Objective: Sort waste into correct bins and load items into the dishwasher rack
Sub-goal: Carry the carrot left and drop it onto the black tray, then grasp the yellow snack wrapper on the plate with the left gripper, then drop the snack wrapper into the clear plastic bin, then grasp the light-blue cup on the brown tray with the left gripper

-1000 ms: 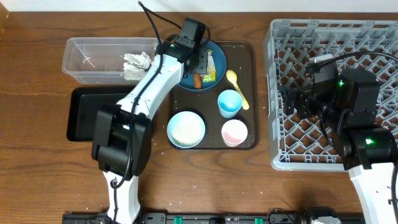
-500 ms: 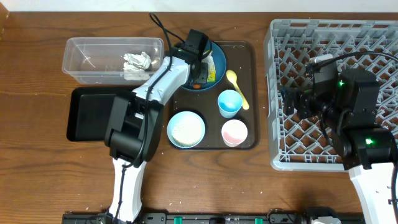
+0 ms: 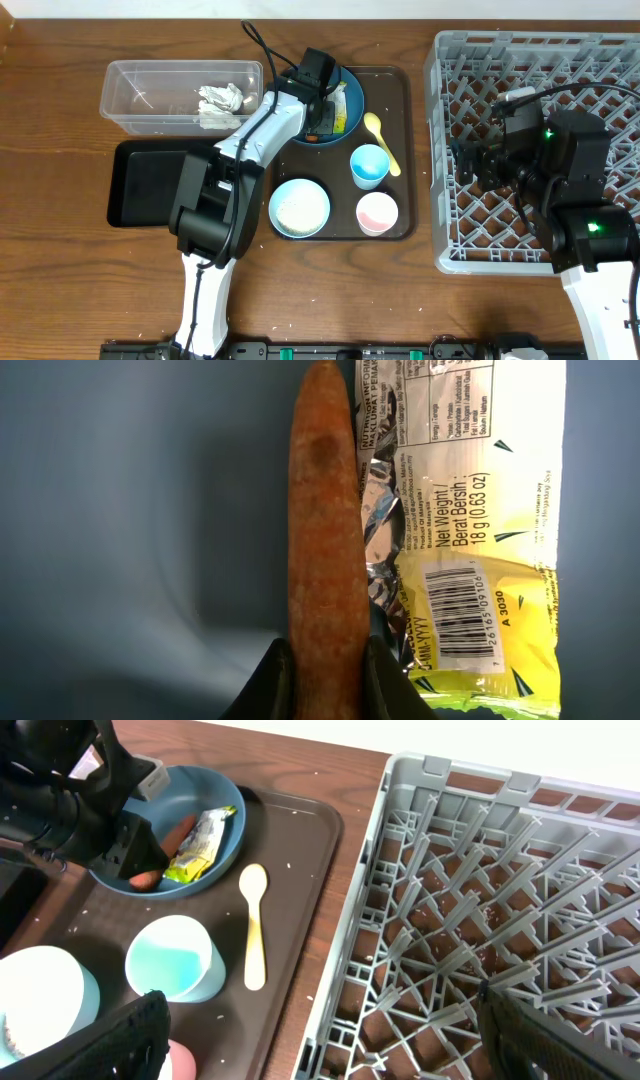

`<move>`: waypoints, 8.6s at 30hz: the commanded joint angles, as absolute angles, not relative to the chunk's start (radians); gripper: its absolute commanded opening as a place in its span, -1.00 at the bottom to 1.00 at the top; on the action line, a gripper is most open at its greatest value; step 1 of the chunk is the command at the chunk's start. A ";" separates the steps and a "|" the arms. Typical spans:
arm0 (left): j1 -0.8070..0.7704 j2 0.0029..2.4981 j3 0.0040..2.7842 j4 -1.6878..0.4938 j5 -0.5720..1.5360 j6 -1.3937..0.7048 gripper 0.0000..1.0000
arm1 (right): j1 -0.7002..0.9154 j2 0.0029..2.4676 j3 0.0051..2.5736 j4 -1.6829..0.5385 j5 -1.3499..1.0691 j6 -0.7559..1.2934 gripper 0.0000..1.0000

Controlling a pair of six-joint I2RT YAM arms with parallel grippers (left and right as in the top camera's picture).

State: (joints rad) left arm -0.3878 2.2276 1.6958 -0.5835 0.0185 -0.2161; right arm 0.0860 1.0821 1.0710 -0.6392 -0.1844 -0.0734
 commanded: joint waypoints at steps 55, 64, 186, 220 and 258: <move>0.100 1.766 1.097 -0.729 -0.169 -1.007 0.09 | 0.080 1.080 1.091 -0.643 -0.192 -0.075 0.94; 0.099 1.546 1.207 -0.819 -0.022 -0.674 0.21 | 0.080 1.080 1.091 -0.643 -0.192 -0.075 0.95; -0.058 1.826 1.914 -1.063 0.076 -0.289 0.21 | 0.080 1.080 1.091 -0.640 -0.194 -0.057 0.98; -0.516 2.075 1.705 -0.915 0.277 -0.154 0.08 | 0.080 1.080 1.091 -0.667 -0.289 -0.057 0.99; -0.377 2.078 1.747 -0.887 0.466 -0.204 -0.88 | 0.080 1.081 1.091 -0.641 -0.289 -0.005 0.98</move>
